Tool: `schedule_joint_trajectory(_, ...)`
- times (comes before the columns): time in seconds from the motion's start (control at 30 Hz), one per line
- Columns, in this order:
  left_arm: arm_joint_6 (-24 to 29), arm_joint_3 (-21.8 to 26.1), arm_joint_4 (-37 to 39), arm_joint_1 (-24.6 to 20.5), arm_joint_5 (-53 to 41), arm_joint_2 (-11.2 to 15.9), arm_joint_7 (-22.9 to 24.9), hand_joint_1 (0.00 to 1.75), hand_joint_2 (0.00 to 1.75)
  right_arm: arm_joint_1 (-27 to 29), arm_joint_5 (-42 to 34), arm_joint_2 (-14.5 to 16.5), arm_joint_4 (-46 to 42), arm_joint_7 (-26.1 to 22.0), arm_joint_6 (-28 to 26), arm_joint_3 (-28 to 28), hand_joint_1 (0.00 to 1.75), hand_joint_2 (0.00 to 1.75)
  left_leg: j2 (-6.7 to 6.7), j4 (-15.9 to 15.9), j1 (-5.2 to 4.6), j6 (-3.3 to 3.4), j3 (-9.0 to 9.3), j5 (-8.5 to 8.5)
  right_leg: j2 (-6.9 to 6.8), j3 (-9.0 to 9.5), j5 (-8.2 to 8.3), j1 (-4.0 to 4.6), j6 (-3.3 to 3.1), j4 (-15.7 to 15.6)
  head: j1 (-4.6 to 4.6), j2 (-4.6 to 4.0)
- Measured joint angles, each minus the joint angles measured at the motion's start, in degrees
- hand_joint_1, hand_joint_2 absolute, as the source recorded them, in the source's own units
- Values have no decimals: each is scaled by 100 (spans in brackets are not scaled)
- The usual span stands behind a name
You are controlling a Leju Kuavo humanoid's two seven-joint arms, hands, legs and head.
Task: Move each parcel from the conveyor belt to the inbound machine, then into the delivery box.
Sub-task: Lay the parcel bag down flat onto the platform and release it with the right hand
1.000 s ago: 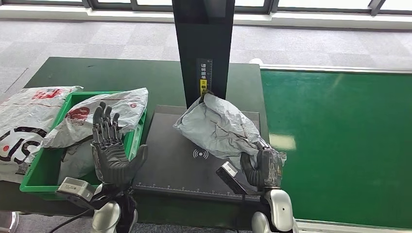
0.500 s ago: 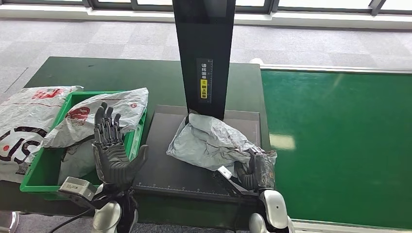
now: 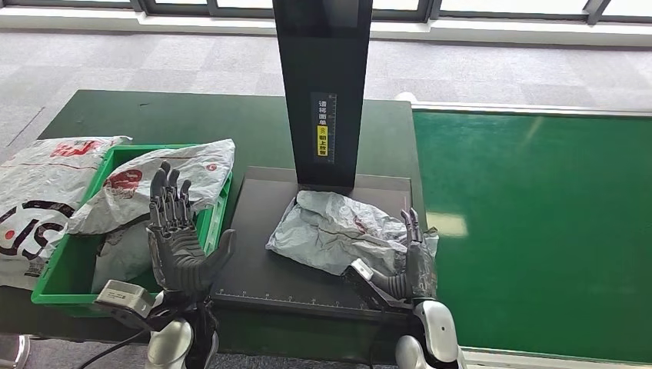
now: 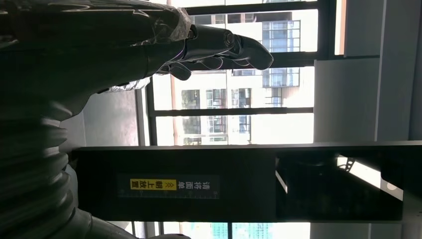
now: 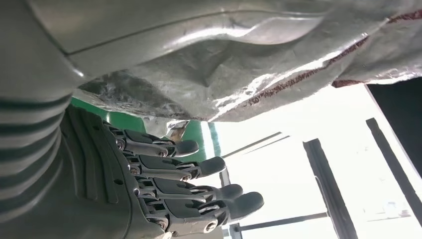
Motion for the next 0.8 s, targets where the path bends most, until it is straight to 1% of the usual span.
schedule_joint_trajectory(0.13, 107, -10, 2, -1, -36, 0, 0, 0, 175, 23, -658, -15, -80, -424, -242, 0, 0, 0, 0, 0, 0, 0, 0, 0, 0, 0, 0, 0, 0, 0, 0, 0)
schedule_joint_trajectory(0.23, 189, -29, 7, -5, -56, 0, 0, 0, 175, 84, -1279, -19, -327, -854, -538, 0, 0, 0, 0, 0, 0, 0, 0, 0, 0, 0, 0, 0, 0, 0, 0, 0)
schedule_joint_trajectory(0.3, 227, -56, 18, -12, -69, 0, 0, 0, 175, 141, -1555, -19, -539, -1054, -673, 0, 0, 0, 0, 0, 0, 0, 1, 0, 0, 0, 0, 0, 0, 0, 0, 0)
schedule_joint_trajectory(0.37, 248, -80, 29, -18, -77, 0, 0, 0, 175, 187, -1676, -19, -711, -1145, -722, 0, 0, 0, 0, 0, 0, 0, 1, 0, 1, 0, 0, 0, 0, 0, 0, 0)
schedule_joint_trajectory(0.53, 256, -92, 37, -22, -81, 0, -1, 0, 175, 249, -1735, -19, -936, -1185, -744, 0, 0, 0, 4, 0, 0, 0, 2, 0, 4, 1, 0, 0, 0, 0, 0, 0)
schedule_joint_trajectory(0.63, 291, -110, 50, -27, -81, 1, -1, 0, 175, 285, -1943, -19, -1035, -1381, -892, 0, 0, 0, 4, 0, 0, 0, 3, 0, 4, 1, 0, 0, 0, 0, 0, 0)
schedule_joint_trajectory(0.73, 396, -157, 86, -40, -91, 5, 0, 0, 175, 374, -2387, -10, -1233, -1875, -1041, -17, 0, 0, 4, 0, 0, 0, 3, 0, 3, 0, 0, 0, 0, 0, 0, 0)
schedule_joint_trajectory(0.8, 509, -203, 127, -55, -158, 9, 0, 0, 175, 445, -2716, 45, -1417, -2382, -1074, -62, 0, 0, 5, 0, 0, 0, 3, 0, 4, -1, 0, 0, 0, 0, 0, 0)
